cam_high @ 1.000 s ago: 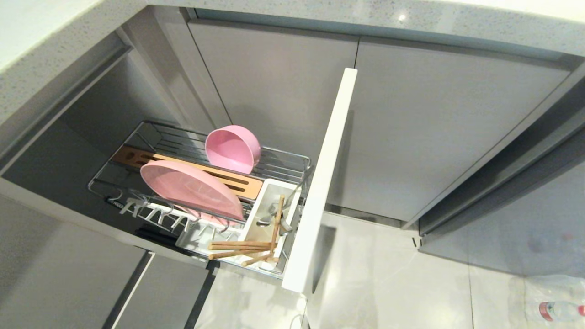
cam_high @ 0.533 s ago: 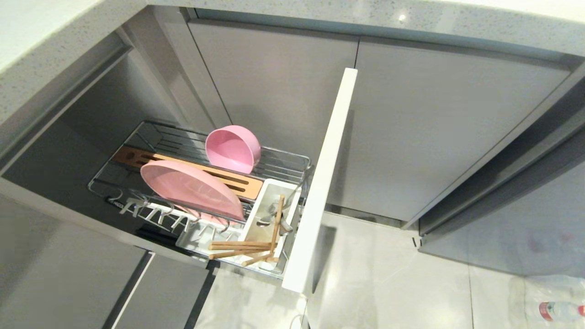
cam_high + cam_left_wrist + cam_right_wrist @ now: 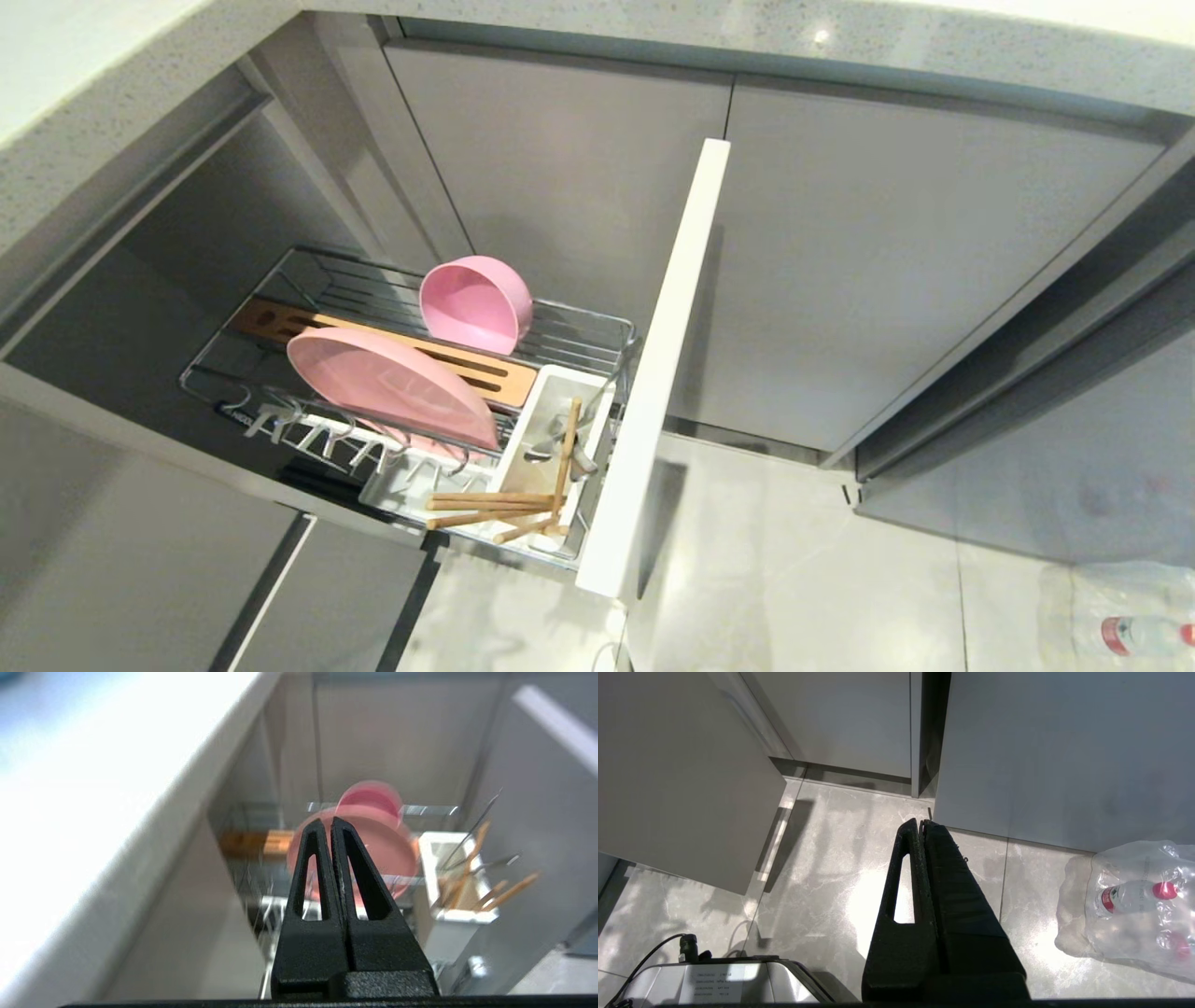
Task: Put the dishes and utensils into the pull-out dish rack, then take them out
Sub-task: Take the plate out of the cupboard
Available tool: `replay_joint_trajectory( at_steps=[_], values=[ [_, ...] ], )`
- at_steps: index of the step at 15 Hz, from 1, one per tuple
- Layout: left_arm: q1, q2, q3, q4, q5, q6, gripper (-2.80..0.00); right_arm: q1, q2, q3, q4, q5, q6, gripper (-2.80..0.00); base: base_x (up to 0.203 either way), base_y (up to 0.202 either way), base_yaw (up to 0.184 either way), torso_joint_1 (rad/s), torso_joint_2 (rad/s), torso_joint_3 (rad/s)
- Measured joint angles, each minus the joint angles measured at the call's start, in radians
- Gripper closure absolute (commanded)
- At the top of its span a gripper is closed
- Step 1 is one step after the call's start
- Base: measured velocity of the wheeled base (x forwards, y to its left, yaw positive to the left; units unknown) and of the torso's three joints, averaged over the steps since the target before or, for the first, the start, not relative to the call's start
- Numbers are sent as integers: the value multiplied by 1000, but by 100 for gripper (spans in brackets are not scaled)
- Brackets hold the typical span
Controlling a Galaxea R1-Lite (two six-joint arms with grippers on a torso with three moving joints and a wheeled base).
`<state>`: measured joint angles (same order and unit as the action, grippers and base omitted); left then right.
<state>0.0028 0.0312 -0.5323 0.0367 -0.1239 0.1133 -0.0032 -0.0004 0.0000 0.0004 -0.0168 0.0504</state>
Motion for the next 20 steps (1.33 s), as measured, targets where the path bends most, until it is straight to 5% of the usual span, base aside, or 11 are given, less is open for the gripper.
replay_joint_trajectory(
  at_steps=[5, 10, 16, 20],
  values=[
    [-2, 186, -334, 54, -70, -68, 0, 0, 0, 0, 0, 0, 0, 0, 0, 0, 0, 0, 0, 0],
    [-9, 472, -734, 39, -112, -281, 0, 0, 0, 0, 0, 0, 0, 0, 0, 0, 0, 0, 0, 0],
    [-70, 809, -1066, 40, 120, -707, 0, 0, 0, 0, 0, 0, 0, 0, 0, 0, 0, 0, 0, 0],
    [-239, 937, -1143, 90, 313, -766, 0, 0, 0, 0, 0, 0, 0, 0, 0, 0, 0, 0, 0, 0]
  ],
)
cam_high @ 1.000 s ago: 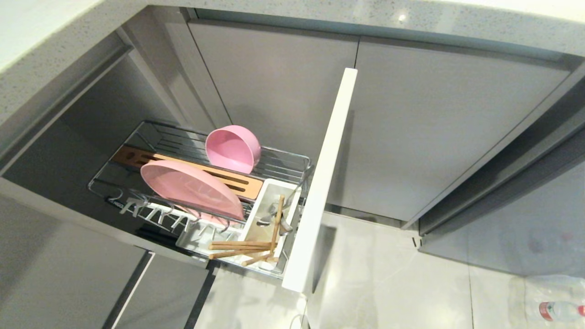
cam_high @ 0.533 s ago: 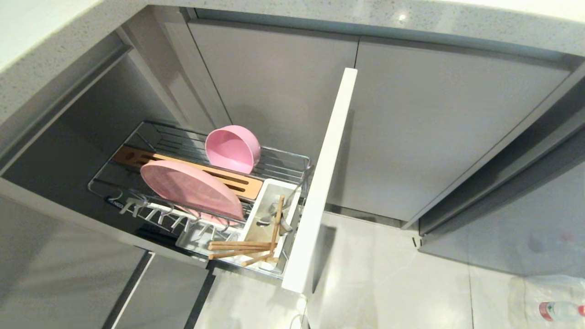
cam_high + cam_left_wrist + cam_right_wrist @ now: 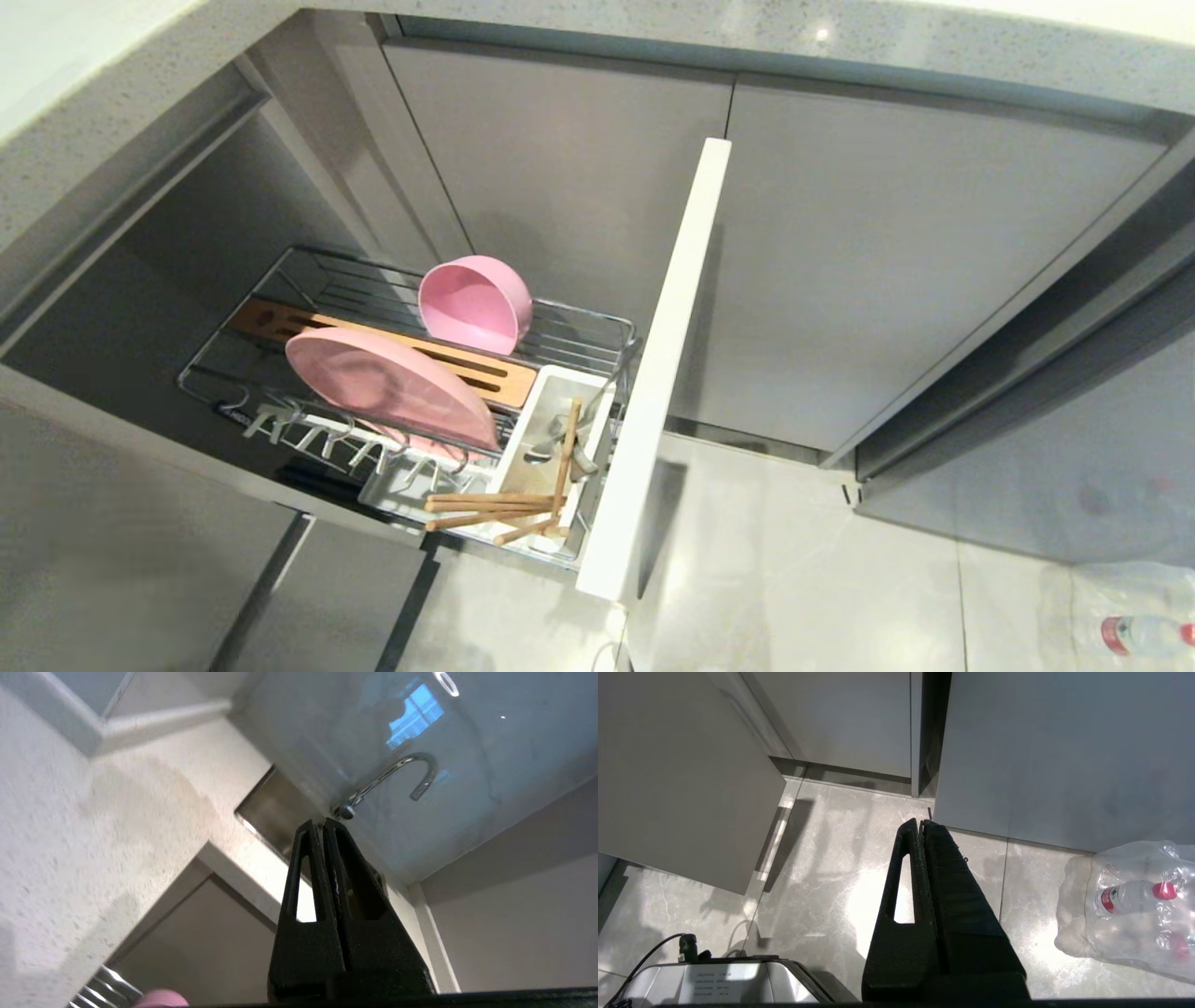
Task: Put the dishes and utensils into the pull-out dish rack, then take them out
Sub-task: Take the plate out of the cupboard
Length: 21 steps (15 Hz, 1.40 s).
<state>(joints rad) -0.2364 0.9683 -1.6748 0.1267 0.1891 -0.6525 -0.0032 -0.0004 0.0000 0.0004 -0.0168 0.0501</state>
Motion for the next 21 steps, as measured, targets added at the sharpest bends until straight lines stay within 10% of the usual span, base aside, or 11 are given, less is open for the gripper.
replay_joint_trajectory(
  at_steps=[13, 17, 21],
  values=[
    [-766, 254, 106, -62, 671, -1, 0, 0, 0, 0, 0, 0, 0, 0, 0, 0, 0, 0, 0, 0],
    [-839, 358, 175, -130, 874, -8, 0, 0, 0, 0, 0, 0, 0, 0, 0, 0, 0, 0, 0, 0],
    [-831, 384, 222, -126, 900, -92, 0, 0, 0, 0, 0, 0, 0, 0, 0, 0, 0, 0, 0, 0]
  ],
)
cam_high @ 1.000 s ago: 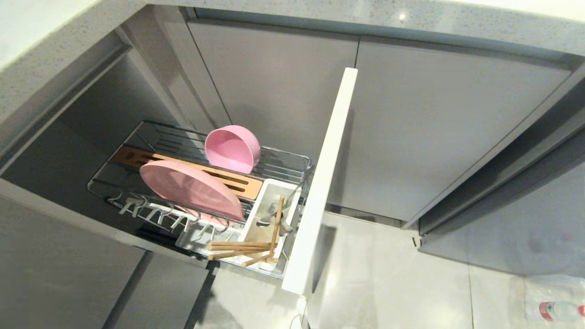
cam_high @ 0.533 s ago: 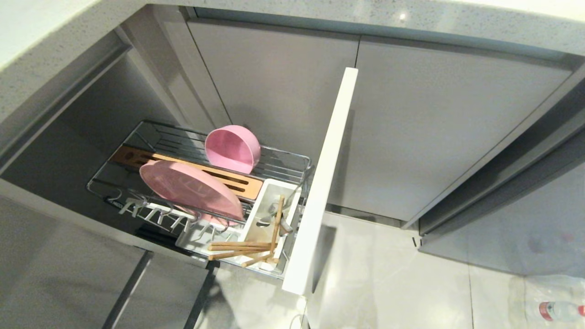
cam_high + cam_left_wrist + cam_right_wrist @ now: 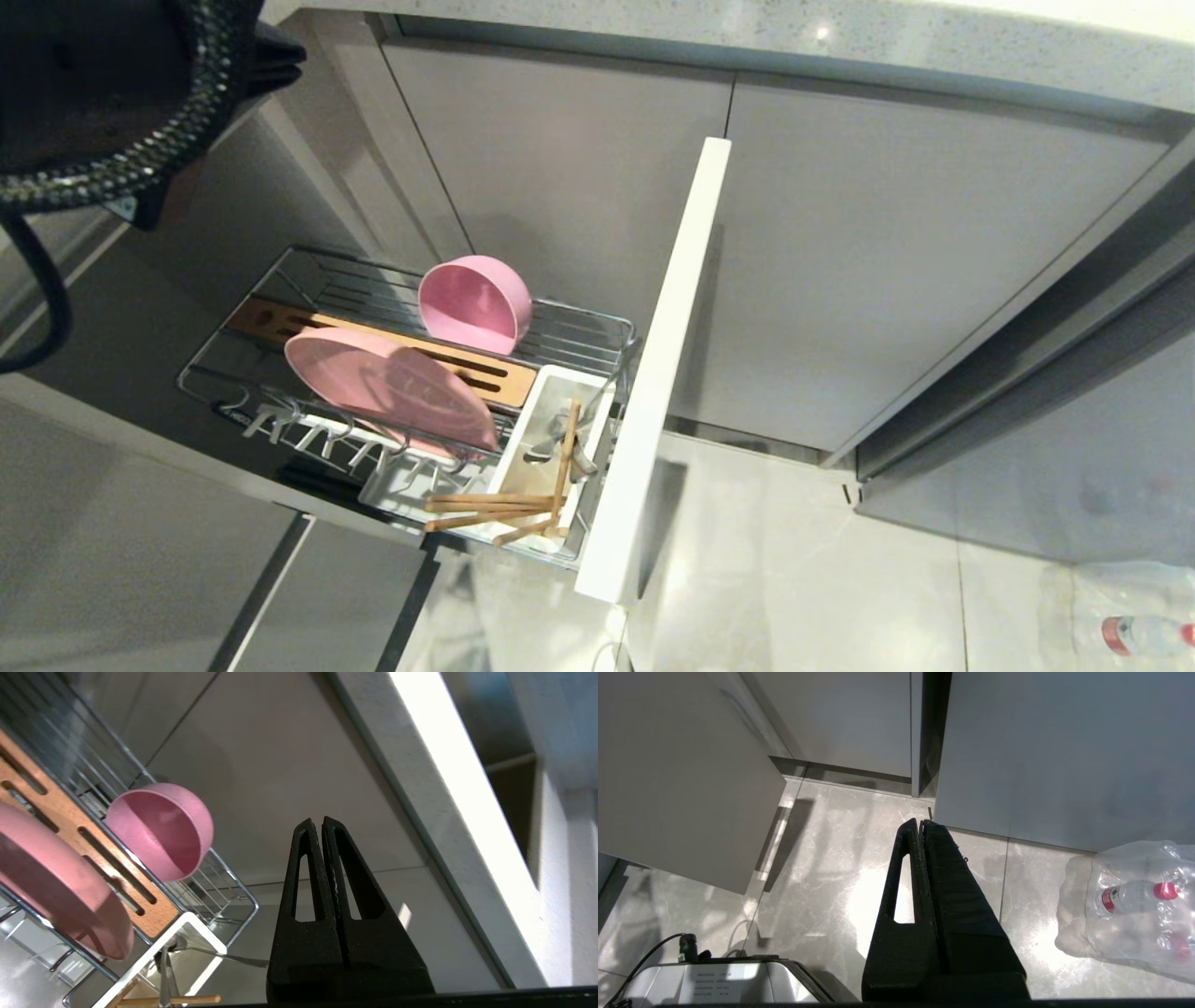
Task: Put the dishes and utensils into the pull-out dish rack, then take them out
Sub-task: Take the plate out of the cupboard
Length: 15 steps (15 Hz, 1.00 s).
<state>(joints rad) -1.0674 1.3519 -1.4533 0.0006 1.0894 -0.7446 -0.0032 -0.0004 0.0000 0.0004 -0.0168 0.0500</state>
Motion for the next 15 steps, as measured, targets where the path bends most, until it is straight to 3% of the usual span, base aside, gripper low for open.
replay_joint_trajectory(
  at_steps=[10, 13, 15],
  values=[
    [12, 37, 47, 41, 202, -115, 0, 0, 0, 0, 0, 0, 0, 0, 0, 0, 0, 0, 0, 0],
    [22, 55, 48, 186, 231, -277, 0, 0, 0, 0, 0, 0, 0, 0, 0, 0, 0, 0, 0, 0],
    [29, 75, 33, 336, 241, -421, 0, 0, 0, 0, 0, 0, 0, 0, 0, 0, 0, 0, 0, 0]
  ],
)
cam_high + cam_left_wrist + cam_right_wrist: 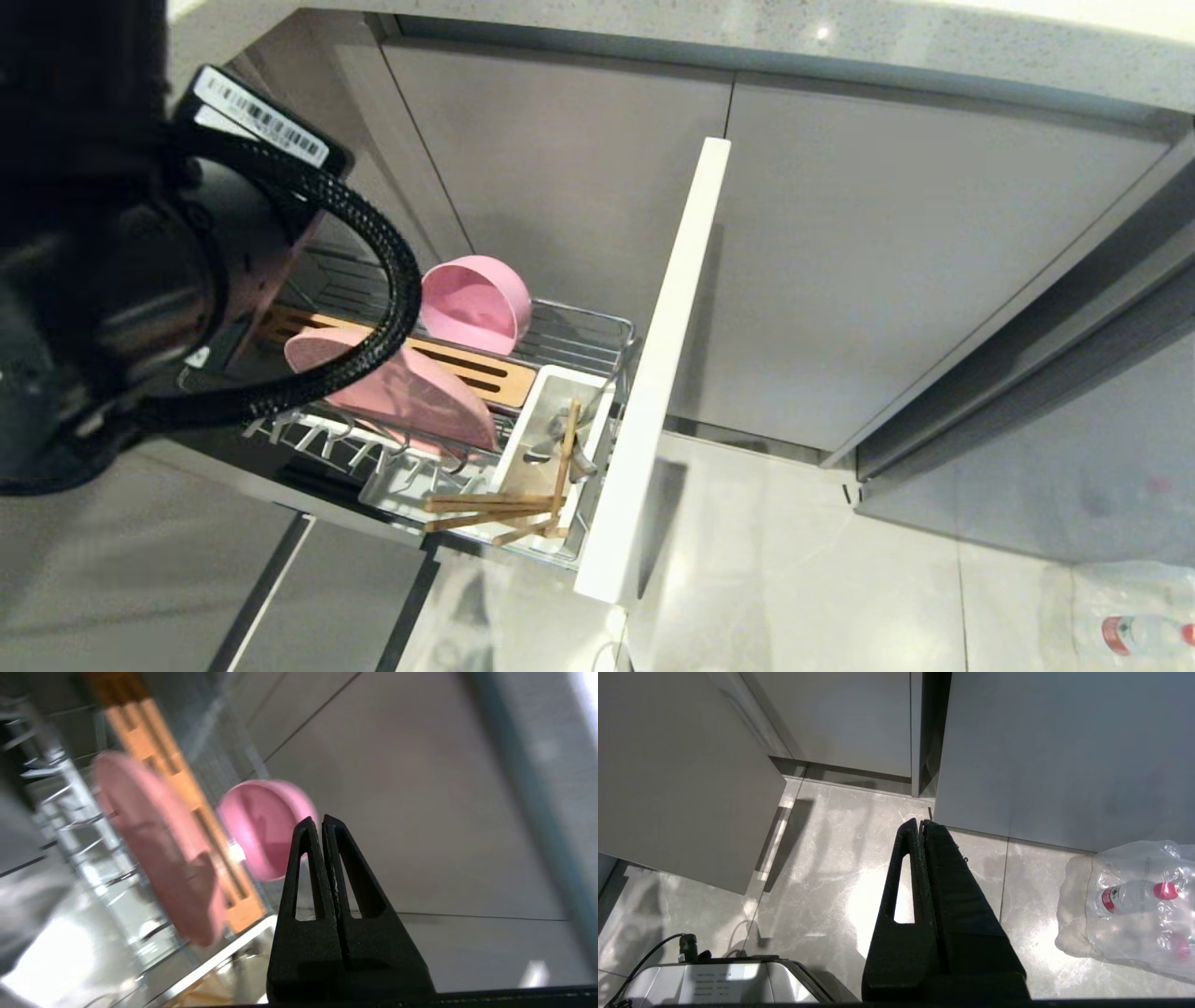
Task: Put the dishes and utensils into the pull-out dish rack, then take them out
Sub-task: Take the plate out of the cupboard
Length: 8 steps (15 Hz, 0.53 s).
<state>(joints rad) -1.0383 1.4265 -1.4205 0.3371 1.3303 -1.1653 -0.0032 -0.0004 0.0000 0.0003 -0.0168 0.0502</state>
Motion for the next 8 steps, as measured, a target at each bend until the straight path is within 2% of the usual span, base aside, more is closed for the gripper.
replay_joint_trajectory(
  at_steps=[4, 6, 7, 8],
  values=[
    [57, 73, -73, 362, 12, -352, 0, 0, 0, 0, 0, 0, 0, 0, 0, 0, 0, 0, 0, 0],
    [92, 106, -86, 462, 7, -466, 0, 0, 0, 0, 0, 0, 0, 0, 0, 0, 0, 0, 0, 0],
    [102, 115, -89, 480, 2, -483, 0, 0, 0, 0, 0, 0, 0, 0, 0, 0, 0, 0, 0, 0],
    [110, 121, -90, 484, 1, -485, -280, 0, 0, 0, 0, 0, 0, 0, 0, 0, 0, 0, 0, 0]
  ],
)
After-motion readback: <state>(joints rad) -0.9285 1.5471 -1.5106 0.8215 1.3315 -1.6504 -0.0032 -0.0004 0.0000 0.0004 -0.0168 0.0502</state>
